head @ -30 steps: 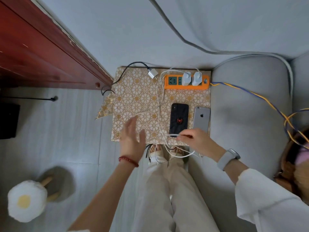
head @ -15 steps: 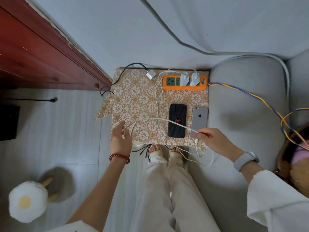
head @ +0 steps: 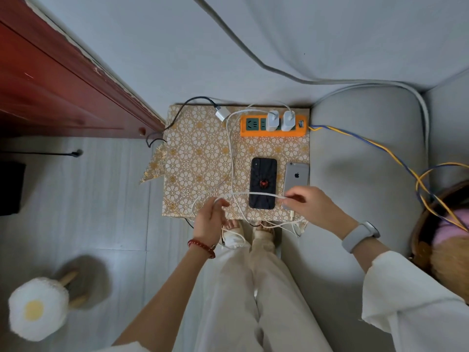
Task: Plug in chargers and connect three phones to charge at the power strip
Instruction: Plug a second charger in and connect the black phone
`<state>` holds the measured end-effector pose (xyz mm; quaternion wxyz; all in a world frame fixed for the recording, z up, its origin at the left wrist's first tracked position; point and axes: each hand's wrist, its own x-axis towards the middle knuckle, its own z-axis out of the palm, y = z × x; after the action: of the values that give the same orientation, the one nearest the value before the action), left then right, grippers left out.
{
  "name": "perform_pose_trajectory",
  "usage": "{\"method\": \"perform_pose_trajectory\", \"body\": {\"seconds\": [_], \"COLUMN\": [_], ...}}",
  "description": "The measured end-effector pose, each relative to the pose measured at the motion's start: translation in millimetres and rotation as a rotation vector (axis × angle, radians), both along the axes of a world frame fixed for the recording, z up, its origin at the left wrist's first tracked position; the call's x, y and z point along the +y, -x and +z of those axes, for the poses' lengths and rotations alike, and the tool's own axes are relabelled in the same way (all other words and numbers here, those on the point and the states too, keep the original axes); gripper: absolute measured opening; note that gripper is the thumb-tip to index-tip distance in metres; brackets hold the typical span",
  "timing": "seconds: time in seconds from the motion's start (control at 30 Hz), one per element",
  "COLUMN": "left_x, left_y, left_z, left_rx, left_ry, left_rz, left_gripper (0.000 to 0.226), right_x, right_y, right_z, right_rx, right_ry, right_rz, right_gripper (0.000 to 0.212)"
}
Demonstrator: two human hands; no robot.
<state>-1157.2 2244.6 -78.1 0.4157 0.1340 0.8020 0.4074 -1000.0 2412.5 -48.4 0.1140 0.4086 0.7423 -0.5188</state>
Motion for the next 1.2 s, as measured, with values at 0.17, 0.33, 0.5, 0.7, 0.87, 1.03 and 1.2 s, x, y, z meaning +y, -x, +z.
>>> {"method": "perform_pose_trajectory", "body": {"seconds": [0.17,0.33,0.5,0.7,0.87,1.03,1.2], "left_x": [-5.4,-1.4,0.7,33.6,28.2,5.4,2.5], "left_y": [0.8,9.7,15.7,-8.6,0.2,25.7,22.5], "left_z": [-10.9,-8.1,5.1,29.4,28.8,19.5,17.1], "left_rx": [-0.125,-0.133,0.190,0.314,0.414,0.289,0.371], "left_ry": [0.027,0.076,0.126,-0.131,-0.095,0.092,0.134], "left_rz": [0.242,0.218,-0.294,-0.716,-0.389,0.156,-0.339], "left_gripper": [0.035,0.028,0.064,0.045,0.018,0.020,0.053], "right_x": [1.0,9.3,20.6,7.7,10.1,25.3,18.5], "right_y": [-9.6,-7.1,7.0,25.4,3.5,-25.5,-15.5], "right_z": [-11.8,-3.8,28.6,31.5,25.7,10.6,15.5], "right_rx": [-0.089,-0.077,0.050,0.018,-0.024,-0.188,-0.068], "right_ry": [-0.039,0.096,0.235,0.157,0.127,-0.027,-0.003], "right_rz": [0.044,-0.071,0.009,0.152,0.142,0.053,0.046], "right_gripper": [0.015,0.015,0.017,0.014,0.024,0.027,0.025]}}
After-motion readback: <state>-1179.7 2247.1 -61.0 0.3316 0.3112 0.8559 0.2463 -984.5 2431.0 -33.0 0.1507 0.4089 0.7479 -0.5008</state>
